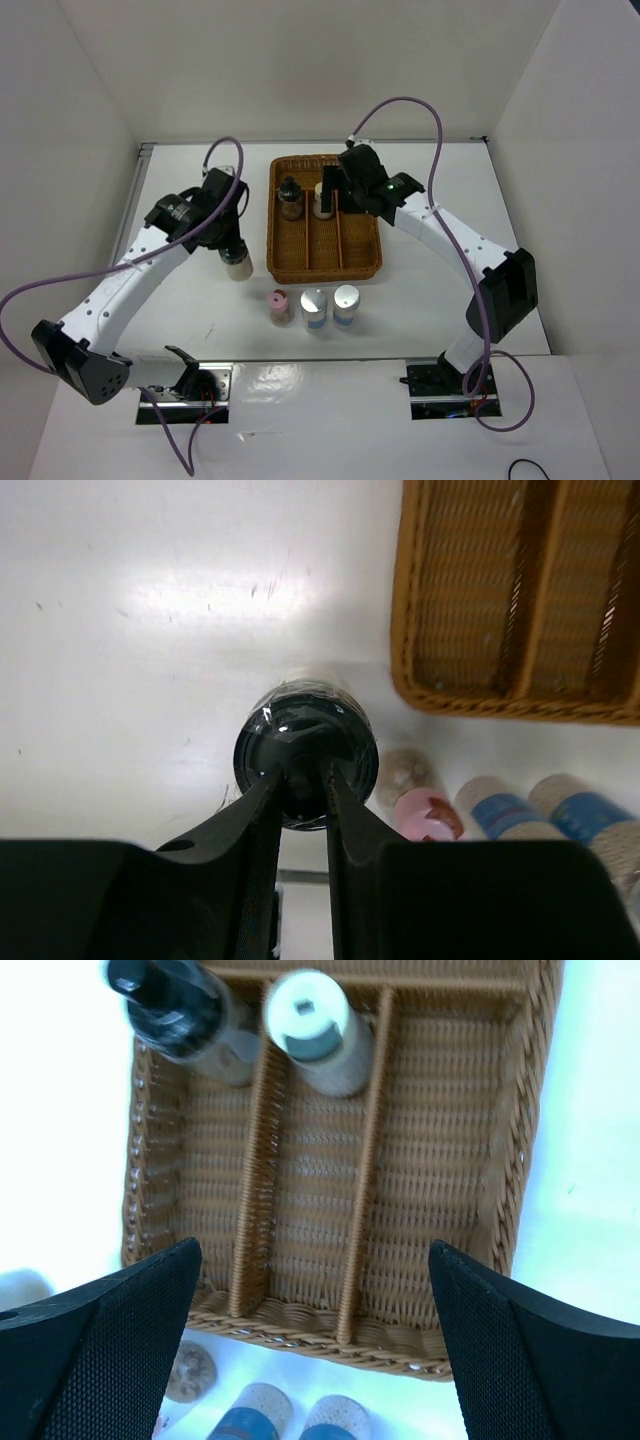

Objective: Organize the condiment bottles

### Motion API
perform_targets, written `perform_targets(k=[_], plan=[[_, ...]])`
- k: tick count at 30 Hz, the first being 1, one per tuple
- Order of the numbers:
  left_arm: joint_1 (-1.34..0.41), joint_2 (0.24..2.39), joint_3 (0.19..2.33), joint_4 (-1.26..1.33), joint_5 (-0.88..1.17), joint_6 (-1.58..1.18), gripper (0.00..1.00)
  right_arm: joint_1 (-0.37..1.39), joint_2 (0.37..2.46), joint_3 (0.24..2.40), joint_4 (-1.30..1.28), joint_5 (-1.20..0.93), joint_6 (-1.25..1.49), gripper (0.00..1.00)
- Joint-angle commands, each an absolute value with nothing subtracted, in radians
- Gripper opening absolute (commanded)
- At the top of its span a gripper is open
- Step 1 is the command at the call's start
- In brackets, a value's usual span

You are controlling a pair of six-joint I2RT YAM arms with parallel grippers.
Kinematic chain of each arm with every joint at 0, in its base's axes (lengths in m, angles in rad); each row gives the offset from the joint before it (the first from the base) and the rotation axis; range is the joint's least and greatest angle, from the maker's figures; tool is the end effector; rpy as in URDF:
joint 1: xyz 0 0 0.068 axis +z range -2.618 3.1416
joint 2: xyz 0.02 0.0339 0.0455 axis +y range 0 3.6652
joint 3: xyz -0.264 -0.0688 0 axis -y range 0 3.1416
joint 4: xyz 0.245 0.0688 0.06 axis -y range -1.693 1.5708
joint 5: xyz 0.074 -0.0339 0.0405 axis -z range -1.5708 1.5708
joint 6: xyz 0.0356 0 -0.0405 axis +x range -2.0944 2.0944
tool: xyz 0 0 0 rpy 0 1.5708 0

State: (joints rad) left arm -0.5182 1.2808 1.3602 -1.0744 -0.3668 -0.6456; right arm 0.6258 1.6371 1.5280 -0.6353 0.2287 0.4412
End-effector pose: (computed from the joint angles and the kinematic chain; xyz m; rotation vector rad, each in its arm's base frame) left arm 0.2169 -0.1090 0.3558 -0.2922 2.4530 -0.0192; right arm 0.3026 0.2087 0.3363 -0.0969 2.3062 0.2860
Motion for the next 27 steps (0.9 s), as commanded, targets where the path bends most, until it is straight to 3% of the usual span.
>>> perform_targets(k=[1,13,27], plan=[[-0.503,1.282,1.489,-1.078,-0.442,-0.595,0.2,0.598,1.566,1.467,-0.601,0.267,0.5,0.98],[-0.512,1.495,1.71,-0.868,-0.31,-0.439,0.2,0.568,1.395,1.278,-0.558,0.218,0.449,0.98],[-0.512,1.658,1.775,-0.713,-0.21,-0.37,0.2,0.548,1.22,1.118,-0.407,0.114,0.419,0.98]])
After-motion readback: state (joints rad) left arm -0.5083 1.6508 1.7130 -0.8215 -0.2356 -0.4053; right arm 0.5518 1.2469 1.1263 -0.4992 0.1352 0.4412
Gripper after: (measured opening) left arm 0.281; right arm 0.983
